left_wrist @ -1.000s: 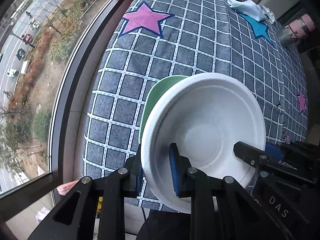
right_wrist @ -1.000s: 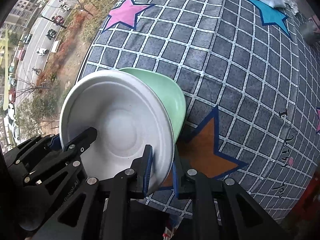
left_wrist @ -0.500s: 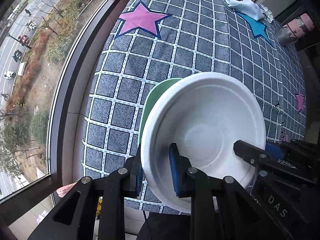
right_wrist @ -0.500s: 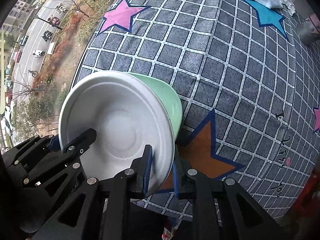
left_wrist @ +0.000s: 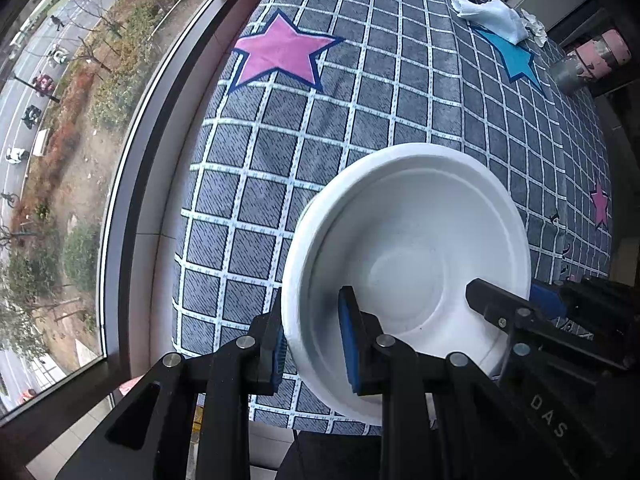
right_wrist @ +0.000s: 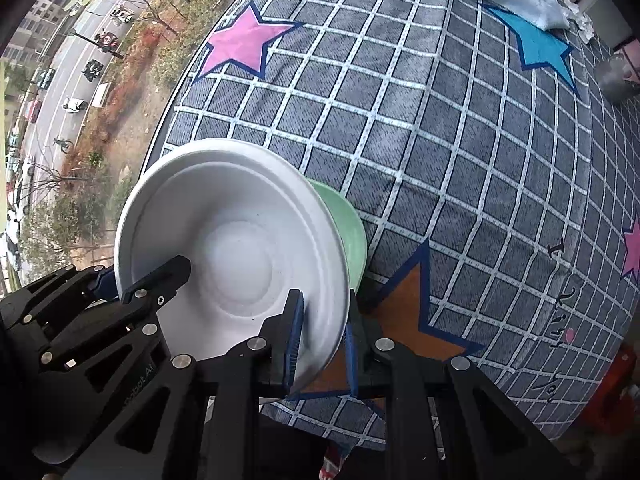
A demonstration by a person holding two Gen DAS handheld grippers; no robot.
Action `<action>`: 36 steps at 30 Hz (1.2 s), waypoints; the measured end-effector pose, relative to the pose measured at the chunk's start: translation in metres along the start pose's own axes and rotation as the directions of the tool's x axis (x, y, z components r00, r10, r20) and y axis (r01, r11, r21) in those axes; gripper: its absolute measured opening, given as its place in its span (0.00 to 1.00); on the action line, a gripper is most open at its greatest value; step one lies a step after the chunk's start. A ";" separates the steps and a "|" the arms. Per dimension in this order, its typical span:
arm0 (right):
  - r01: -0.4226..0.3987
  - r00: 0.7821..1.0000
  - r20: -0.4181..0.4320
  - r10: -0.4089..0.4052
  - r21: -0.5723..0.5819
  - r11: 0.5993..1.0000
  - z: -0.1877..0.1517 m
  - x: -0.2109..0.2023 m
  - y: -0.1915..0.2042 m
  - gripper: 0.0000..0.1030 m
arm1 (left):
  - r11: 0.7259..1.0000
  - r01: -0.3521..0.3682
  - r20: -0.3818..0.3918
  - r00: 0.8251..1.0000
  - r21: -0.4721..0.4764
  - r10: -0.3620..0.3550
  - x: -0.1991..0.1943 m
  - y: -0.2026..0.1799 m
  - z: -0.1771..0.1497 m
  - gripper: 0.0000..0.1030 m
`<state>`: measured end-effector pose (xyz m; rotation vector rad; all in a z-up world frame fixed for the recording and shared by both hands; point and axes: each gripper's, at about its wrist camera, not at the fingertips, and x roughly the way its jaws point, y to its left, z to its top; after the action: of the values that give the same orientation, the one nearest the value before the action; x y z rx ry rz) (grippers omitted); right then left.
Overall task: Organize plates and bowls
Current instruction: 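Carry the white bowl stack with both grippers over the green plate stack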
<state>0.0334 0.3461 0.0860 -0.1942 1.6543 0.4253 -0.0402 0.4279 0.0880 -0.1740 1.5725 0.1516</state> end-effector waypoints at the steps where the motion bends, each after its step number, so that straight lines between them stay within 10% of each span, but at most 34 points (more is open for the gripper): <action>1: 0.000 1.000 0.002 0.000 0.001 1.000 0.000 -0.001 0.001 0.19 | 1.000 -0.002 0.001 1.000 0.005 0.002 0.000 0.000 0.000 0.25; 36: 0.029 1.000 0.001 -0.029 0.016 0.999 -0.004 0.013 0.013 0.20 | 0.999 -0.001 -0.011 1.000 0.034 0.001 0.012 -0.005 -0.007 0.25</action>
<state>0.0228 0.3582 0.0755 -0.2063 1.6514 0.3897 -0.0461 0.4216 0.0765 -0.1475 1.5850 0.1250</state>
